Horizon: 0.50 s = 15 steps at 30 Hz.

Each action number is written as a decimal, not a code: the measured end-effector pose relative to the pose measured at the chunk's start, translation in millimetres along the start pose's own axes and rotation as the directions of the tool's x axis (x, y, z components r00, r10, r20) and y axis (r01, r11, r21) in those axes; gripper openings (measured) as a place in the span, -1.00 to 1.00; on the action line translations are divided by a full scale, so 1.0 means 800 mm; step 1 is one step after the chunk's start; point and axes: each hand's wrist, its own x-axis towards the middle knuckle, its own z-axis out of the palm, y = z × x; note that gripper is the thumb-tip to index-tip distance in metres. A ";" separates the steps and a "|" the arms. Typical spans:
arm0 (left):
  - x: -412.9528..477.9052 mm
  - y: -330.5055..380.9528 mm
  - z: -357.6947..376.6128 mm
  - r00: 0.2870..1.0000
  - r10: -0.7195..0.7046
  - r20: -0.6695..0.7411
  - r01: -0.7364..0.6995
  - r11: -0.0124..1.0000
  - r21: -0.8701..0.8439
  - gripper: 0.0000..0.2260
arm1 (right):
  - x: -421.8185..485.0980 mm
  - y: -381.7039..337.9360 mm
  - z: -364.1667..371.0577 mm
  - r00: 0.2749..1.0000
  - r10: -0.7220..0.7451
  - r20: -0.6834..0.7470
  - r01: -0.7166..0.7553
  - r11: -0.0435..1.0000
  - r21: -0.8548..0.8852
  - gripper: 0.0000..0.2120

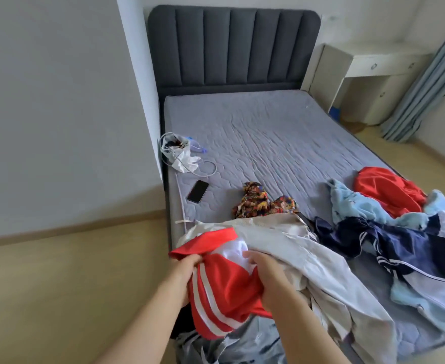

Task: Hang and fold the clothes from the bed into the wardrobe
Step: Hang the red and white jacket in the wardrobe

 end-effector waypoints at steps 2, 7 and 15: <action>0.002 -0.031 -0.011 0.995 0.023 -0.097 -0.020 0.999 0.035 -0.81 | 0.012 0.019 -0.006 1.000 0.023 -0.003 -0.023 0.996 -0.089 -0.78; -0.006 -0.032 -0.006 0.952 0.305 0.029 -0.291 0.871 0.396 -0.93 | 0.017 0.044 -0.002 0.986 0.154 0.070 -0.150 0.987 -0.056 -0.90; -0.034 -0.014 -0.002 0.755 0.112 0.646 -0.514 0.712 0.478 -0.72 | 0.026 0.042 0.010 0.909 0.328 0.258 -0.401 0.856 0.327 -0.72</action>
